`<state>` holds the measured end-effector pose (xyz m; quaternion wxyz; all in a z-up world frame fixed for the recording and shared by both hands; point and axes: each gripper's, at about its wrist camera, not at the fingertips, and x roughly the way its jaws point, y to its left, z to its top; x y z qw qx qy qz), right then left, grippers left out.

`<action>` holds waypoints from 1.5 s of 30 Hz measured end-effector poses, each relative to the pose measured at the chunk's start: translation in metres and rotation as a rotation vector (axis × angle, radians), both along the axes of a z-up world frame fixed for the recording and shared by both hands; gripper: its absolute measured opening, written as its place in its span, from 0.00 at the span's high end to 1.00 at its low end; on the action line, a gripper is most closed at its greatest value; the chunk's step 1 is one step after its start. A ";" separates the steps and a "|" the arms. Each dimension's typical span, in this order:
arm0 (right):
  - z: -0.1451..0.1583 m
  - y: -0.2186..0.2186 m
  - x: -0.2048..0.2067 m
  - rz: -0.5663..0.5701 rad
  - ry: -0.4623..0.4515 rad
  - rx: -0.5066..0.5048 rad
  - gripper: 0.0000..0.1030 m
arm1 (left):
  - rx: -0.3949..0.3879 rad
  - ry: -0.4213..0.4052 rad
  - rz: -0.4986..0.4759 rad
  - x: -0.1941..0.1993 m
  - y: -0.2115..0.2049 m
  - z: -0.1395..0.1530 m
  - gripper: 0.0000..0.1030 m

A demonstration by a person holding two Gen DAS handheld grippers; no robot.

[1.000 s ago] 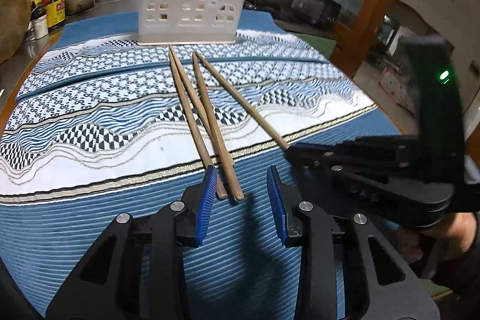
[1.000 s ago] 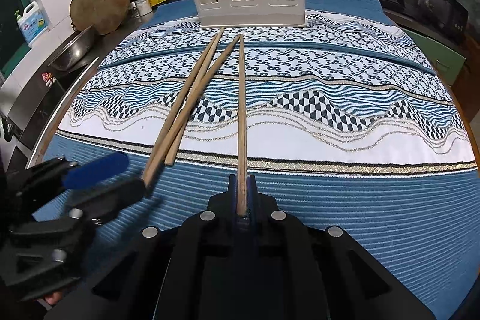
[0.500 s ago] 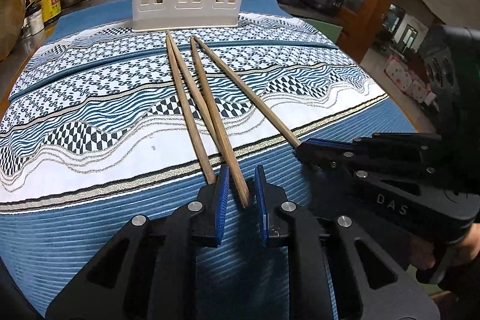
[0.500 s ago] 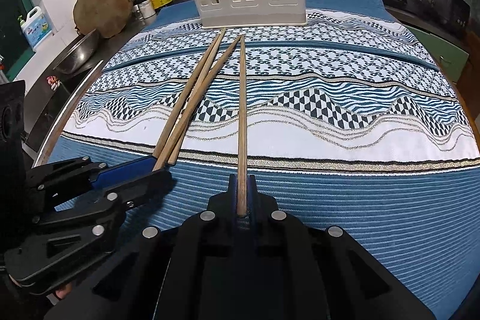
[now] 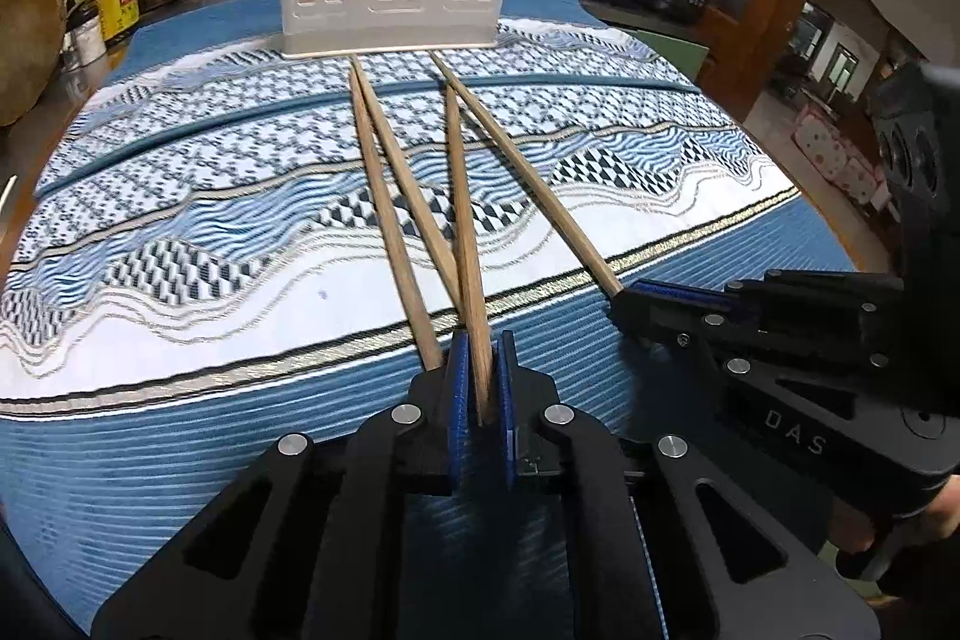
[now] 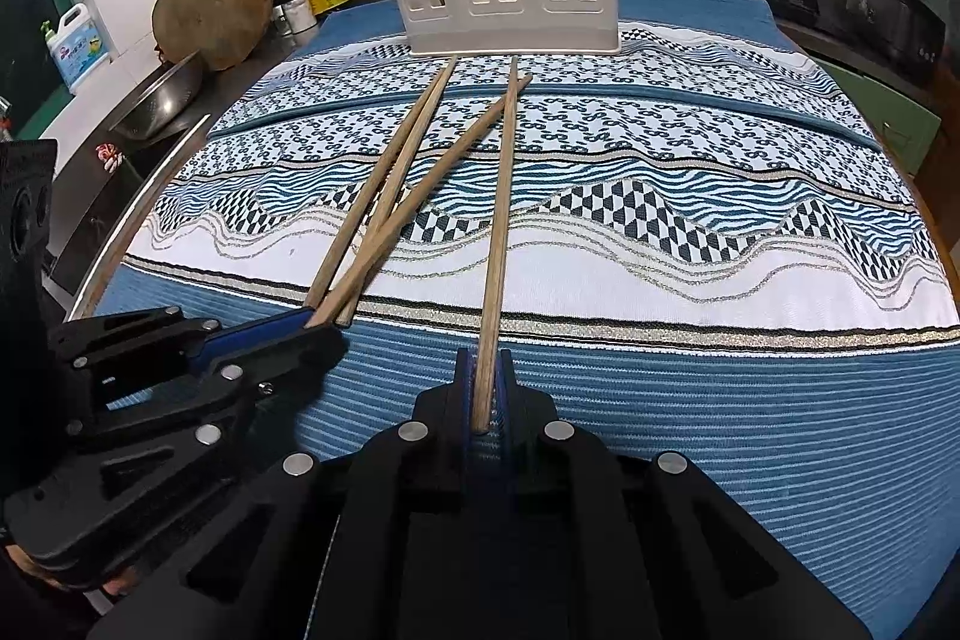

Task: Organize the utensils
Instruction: 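Lift both held chopsticks and carry them above the white caddy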

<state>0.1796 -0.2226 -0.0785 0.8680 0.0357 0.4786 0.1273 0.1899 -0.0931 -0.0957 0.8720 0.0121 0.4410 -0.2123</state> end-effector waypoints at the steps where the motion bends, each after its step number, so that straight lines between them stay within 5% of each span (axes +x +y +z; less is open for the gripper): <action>1: 0.000 0.000 0.000 0.000 -0.002 0.001 0.93 | -0.002 -0.008 0.004 -0.001 0.003 0.003 0.93; 7: 0.015 -0.005 -0.008 -0.012 -0.061 -0.012 0.93 | -0.039 -0.093 0.044 -0.005 0.027 0.033 0.95; 20: 0.130 -0.019 0.007 -0.005 -0.340 -0.024 0.93 | -0.119 -0.243 0.067 0.026 0.053 0.100 0.95; 45: 0.286 -0.029 0.141 0.054 -0.443 -0.106 0.94 | -0.138 -0.305 -0.004 0.125 0.061 0.196 0.95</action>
